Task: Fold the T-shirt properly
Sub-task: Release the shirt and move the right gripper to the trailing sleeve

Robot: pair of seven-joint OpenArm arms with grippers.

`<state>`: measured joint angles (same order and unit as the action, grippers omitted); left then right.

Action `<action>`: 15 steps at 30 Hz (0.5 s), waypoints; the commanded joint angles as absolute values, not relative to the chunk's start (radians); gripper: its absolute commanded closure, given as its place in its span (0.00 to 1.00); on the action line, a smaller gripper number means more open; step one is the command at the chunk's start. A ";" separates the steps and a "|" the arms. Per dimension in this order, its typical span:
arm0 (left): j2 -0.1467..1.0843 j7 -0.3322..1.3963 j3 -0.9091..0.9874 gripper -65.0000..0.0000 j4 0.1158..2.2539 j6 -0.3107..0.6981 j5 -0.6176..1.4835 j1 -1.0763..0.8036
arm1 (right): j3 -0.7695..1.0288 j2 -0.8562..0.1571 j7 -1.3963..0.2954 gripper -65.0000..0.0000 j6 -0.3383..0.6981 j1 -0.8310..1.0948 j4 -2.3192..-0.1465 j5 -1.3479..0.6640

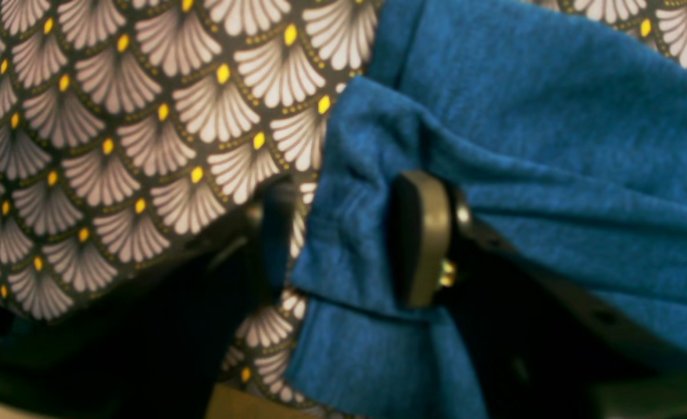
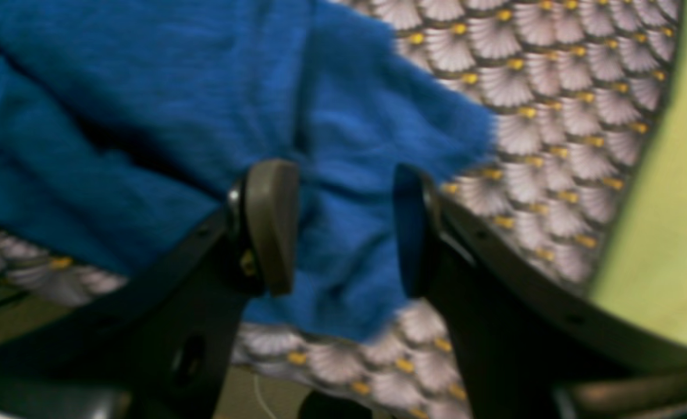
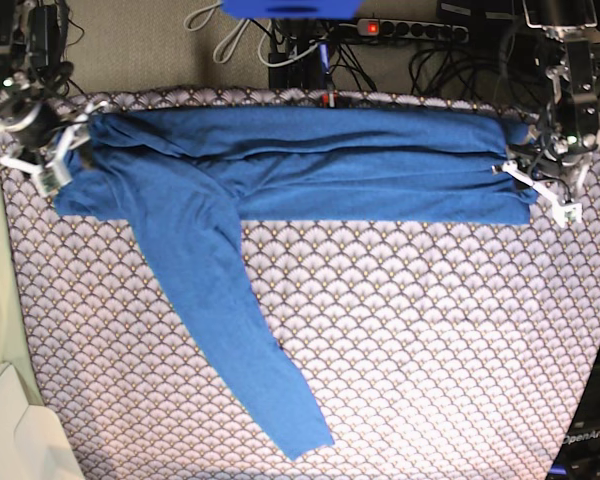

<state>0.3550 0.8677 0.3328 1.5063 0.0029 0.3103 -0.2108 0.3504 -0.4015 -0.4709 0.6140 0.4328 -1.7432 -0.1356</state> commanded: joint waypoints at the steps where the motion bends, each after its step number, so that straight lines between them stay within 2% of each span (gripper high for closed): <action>1: 0.358 0.923 0.329 0.51 1.508 0.013 0.320 -0.222 | 0.377 -0.421 -0.450 0.56 0.608 0.424 -1.764 -0.139; 7: 0.355 0.923 0.329 0.50 1.504 0.013 0.320 -0.222 | 0.375 -0.418 -0.461 0.56 0.608 0.305 -1.759 -0.139; 10: 0.354 0.923 0.329 0.50 1.500 0.013 0.320 -0.222 | 0.300 -0.414 -0.562 0.56 0.608 0.180 -1.756 -0.139; 15: 0.352 0.923 0.329 0.50 1.504 0.013 0.321 -0.222 | 0.159 -0.334 -0.745 0.56 0.608 -0.102 -1.659 -0.134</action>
